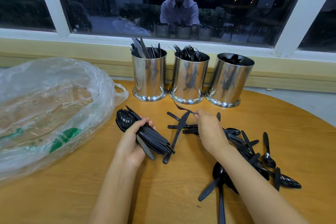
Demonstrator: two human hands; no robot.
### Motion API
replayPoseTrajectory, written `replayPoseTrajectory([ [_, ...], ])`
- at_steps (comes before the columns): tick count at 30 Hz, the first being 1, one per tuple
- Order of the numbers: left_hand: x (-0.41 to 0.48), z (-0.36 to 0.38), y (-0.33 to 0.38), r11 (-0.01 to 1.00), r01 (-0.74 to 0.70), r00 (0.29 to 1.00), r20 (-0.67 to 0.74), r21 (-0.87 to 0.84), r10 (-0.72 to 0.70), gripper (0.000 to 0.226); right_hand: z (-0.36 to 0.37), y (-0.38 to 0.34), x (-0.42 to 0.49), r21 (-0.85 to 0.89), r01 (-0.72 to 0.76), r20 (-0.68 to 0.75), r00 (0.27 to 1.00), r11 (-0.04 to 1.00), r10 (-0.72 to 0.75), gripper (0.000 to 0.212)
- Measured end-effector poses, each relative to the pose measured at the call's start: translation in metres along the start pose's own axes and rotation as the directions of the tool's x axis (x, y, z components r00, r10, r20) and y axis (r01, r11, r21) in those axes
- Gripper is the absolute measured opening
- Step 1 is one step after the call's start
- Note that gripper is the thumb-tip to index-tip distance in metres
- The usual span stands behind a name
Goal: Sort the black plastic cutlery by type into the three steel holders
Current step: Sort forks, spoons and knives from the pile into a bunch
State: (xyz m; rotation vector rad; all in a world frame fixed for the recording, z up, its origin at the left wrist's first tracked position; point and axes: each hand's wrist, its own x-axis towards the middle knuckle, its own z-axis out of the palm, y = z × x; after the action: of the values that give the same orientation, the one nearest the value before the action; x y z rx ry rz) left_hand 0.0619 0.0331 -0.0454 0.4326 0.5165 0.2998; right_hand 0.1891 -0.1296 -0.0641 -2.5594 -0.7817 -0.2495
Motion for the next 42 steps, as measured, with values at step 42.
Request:
replayPoseTrajectory([
  [42,0.016,-0.018,0.012,0.990,-0.134,0.991,-0.014,0.049,0.135,0.002,-0.003,-0.027,-0.053,0.371,-0.017,0.023,1.000,0.929,0.009,0.023],
])
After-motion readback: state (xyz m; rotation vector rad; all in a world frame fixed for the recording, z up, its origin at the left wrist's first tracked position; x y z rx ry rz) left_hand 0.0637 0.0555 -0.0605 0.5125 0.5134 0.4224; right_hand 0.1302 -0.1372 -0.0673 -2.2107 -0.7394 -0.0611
